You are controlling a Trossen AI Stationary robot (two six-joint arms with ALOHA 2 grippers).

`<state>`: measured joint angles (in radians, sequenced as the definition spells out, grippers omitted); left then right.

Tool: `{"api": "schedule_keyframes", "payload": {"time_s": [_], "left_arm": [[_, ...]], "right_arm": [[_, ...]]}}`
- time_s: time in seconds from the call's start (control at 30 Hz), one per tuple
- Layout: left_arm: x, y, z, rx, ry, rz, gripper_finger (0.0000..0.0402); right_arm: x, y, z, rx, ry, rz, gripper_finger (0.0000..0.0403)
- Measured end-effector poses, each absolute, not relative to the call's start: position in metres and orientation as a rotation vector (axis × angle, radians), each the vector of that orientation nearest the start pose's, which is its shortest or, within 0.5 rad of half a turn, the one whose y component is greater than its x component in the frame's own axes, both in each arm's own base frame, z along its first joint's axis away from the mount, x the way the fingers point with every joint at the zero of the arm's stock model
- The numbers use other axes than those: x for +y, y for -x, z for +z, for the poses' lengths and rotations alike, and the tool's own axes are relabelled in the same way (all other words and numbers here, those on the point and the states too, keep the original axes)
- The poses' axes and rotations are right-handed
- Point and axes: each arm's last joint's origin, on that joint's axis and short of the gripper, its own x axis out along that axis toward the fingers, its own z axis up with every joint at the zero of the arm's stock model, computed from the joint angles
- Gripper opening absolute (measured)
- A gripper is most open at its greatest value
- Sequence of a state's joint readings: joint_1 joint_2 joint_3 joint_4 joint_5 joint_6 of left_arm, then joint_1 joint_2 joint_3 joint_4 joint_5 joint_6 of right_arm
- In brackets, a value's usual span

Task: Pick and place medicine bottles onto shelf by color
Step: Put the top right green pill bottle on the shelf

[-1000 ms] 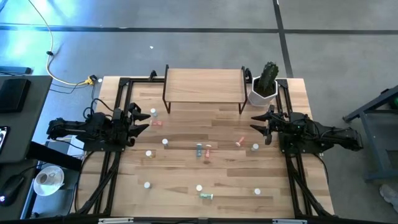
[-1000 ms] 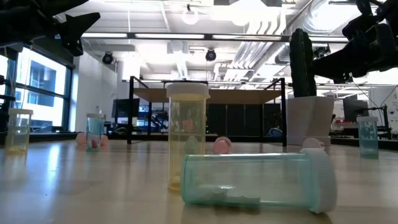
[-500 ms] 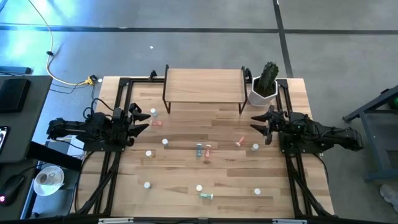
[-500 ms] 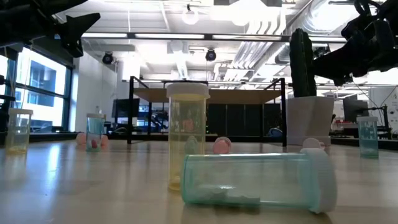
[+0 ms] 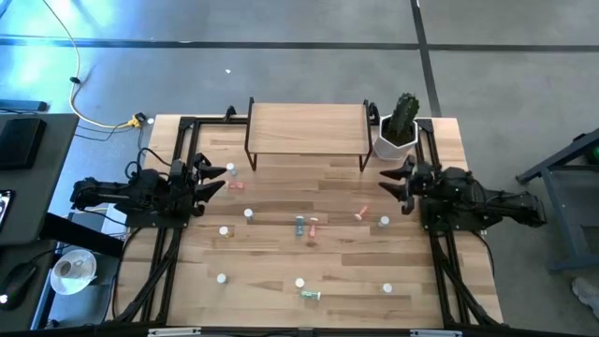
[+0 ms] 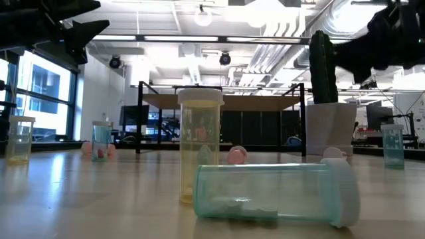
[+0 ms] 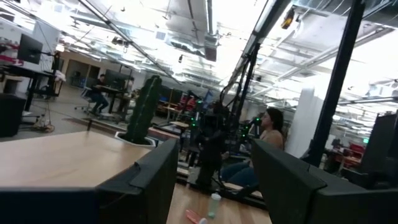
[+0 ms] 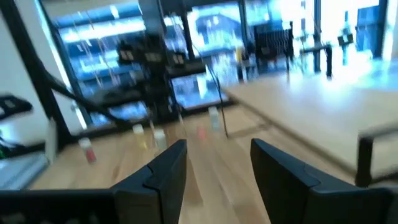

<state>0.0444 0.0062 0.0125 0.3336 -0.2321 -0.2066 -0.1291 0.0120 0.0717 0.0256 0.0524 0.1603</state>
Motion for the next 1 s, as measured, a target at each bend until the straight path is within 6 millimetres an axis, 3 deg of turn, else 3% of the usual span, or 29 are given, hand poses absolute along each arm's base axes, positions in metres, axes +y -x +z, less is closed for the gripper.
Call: {"api": "schedule_keyframes", "payload": {"time_s": [0.27, 0.6, 0.8, 1.0], "left_arm": [[0.011, -0.091, 0.199, -0.367, 0.235, 0.237, 0.0195], [0.009, -0.091, 0.199, -0.363, 0.228, 0.193, 0.0195], [0.009, -0.091, 0.199, -0.361, 0.228, 0.193, 0.0195], [0.009, -0.092, 0.194, -0.315, 0.225, 0.198, 0.0195]], "right_arm": [[-0.014, -0.091, 0.199, -0.201, -0.230, -0.165, 0.0176], [-0.015, -0.097, 0.210, -0.209, -0.307, -0.197, 0.0231], [-0.016, -0.104, 0.239, 0.025, -0.275, -0.233, 0.0227], [-0.015, -0.114, 0.267, 0.329, -0.404, -0.246, 0.0204]]}}
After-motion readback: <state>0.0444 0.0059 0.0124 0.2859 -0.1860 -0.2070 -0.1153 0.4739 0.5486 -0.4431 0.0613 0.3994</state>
